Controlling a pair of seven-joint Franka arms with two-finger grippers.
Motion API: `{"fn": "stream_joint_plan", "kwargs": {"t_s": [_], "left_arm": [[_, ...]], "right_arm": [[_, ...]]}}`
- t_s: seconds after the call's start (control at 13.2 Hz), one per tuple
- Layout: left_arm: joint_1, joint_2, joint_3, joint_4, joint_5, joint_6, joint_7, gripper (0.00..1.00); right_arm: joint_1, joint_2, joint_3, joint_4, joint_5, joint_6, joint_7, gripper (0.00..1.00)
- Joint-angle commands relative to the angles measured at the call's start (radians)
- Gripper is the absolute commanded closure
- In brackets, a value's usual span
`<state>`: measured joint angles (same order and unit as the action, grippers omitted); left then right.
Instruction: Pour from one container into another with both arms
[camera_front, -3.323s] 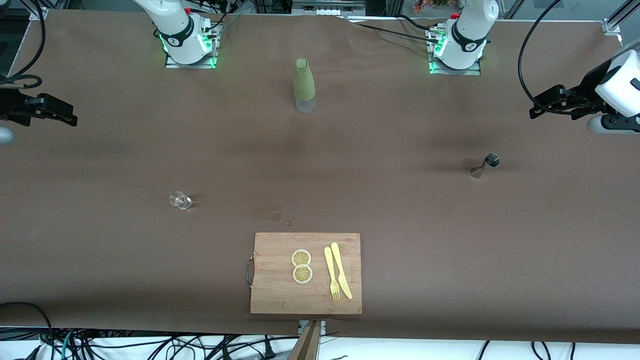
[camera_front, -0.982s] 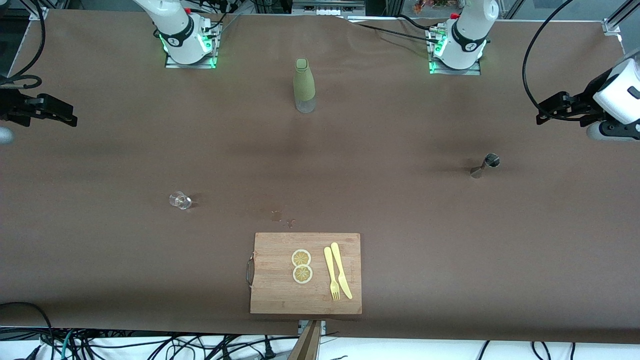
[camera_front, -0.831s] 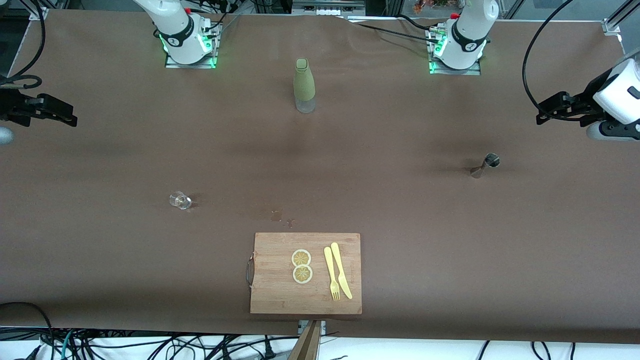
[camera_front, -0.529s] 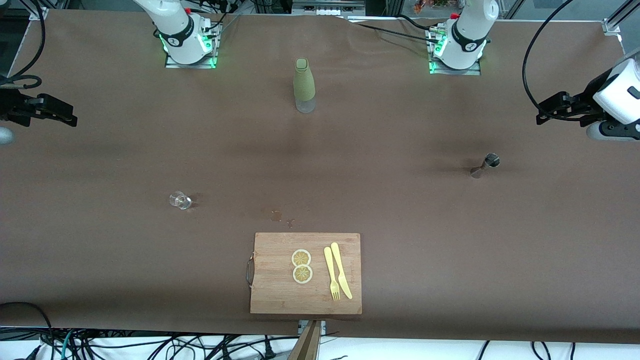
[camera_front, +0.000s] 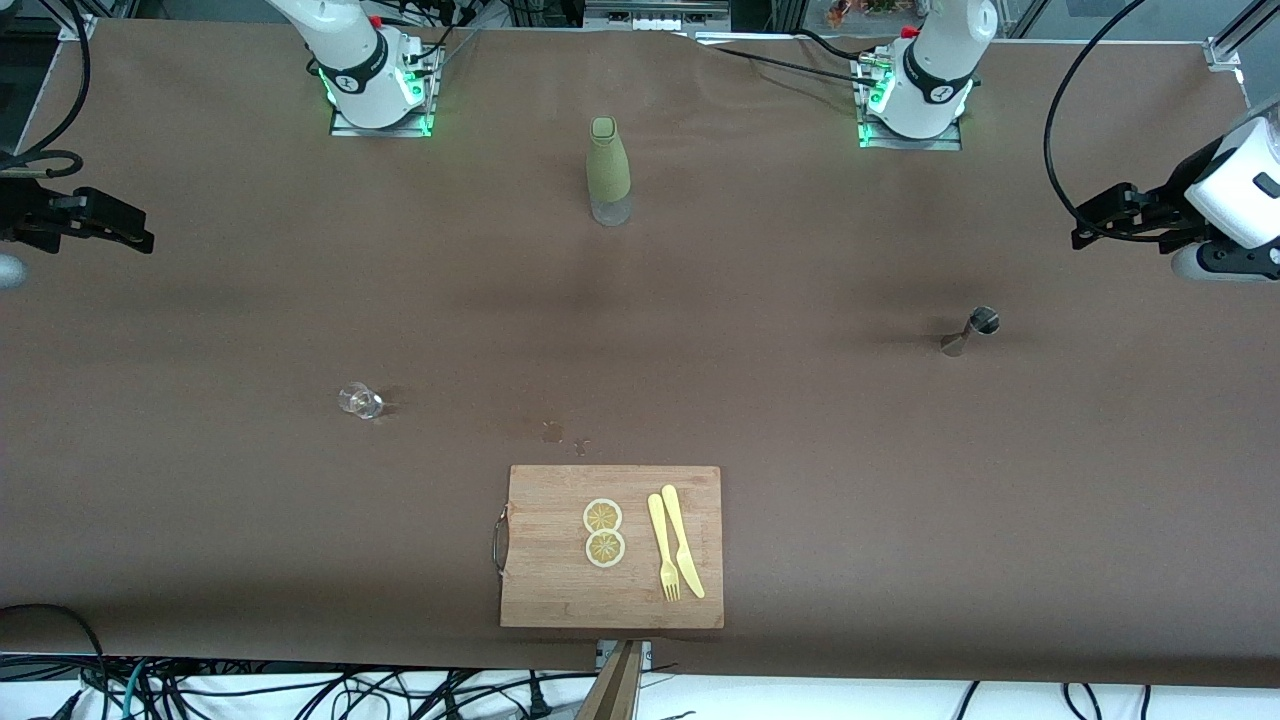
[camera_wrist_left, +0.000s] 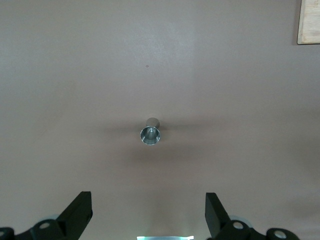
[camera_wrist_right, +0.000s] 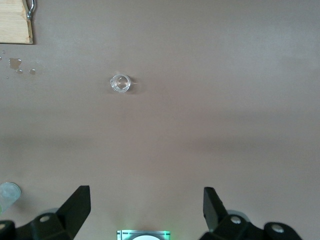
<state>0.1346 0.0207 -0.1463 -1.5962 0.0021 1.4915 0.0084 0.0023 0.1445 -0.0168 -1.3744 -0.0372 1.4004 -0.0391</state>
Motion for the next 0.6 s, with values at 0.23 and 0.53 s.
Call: {"fn": "stream_joint_plan", "kwargs": {"t_s": [0.23, 0.53], "left_arm": [[-0.004, 0.007, -0.007, 0.025, 0.018, -0.019, 0.007, 0.0], [-0.003, 0.007, -0.007, 0.019, 0.018, -0.019, 0.007, 0.0]], "right_arm": [[-0.018, 0.05, -0.058, -0.009, 0.016, 0.005, 0.01, 0.0], [-0.024, 0.096, -0.075, -0.009, 0.016, -0.006, 0.008, 0.0]]}}
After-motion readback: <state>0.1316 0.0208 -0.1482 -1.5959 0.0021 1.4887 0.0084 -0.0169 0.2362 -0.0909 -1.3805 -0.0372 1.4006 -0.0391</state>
